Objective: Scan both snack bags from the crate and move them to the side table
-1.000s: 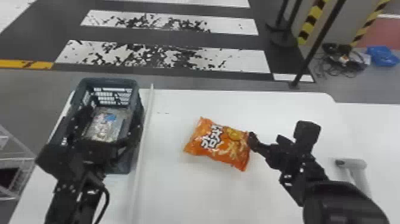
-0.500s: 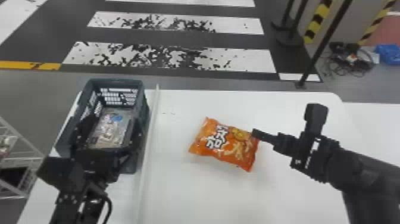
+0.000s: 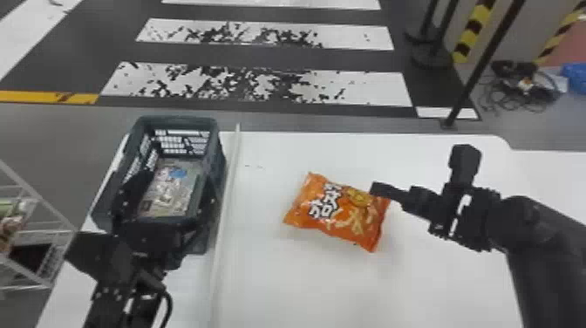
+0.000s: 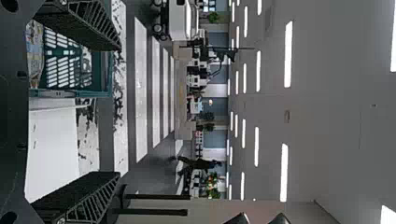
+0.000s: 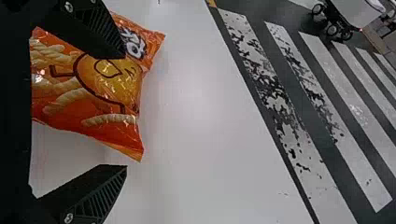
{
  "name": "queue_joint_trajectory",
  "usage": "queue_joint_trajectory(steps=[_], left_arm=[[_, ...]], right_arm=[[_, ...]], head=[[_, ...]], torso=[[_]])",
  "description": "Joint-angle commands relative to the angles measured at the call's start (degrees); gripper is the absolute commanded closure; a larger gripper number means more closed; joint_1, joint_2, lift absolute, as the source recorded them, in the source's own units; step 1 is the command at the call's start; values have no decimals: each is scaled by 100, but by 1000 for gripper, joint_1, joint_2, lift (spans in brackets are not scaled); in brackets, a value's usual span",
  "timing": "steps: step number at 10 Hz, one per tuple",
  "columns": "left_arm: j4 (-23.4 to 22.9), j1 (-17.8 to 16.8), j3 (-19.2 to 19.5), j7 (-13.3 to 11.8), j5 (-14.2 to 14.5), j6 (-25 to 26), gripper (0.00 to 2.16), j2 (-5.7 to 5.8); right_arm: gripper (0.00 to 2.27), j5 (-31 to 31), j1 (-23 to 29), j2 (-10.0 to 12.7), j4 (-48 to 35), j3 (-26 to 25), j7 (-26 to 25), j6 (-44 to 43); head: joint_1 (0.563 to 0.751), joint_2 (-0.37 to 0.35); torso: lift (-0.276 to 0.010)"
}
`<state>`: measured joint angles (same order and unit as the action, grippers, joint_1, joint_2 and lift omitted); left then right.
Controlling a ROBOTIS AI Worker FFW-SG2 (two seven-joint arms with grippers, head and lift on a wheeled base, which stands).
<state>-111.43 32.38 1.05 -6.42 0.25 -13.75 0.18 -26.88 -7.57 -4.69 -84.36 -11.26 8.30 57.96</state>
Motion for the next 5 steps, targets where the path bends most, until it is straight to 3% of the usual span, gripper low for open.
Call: queue_joint_trajectory(steps=[1, 5], left_arm=[[-1, 14, 0, 0, 1, 0, 33, 8], [-1, 14, -9, 0, -8, 0, 33, 17]], right_arm=[[83, -1, -149, -15, 263, -26, 32, 1], [87, -10, -289, -138, 799, -70, 102, -193]], head=[[695, -6], [695, -16]], torso=[[-29], [-29]])
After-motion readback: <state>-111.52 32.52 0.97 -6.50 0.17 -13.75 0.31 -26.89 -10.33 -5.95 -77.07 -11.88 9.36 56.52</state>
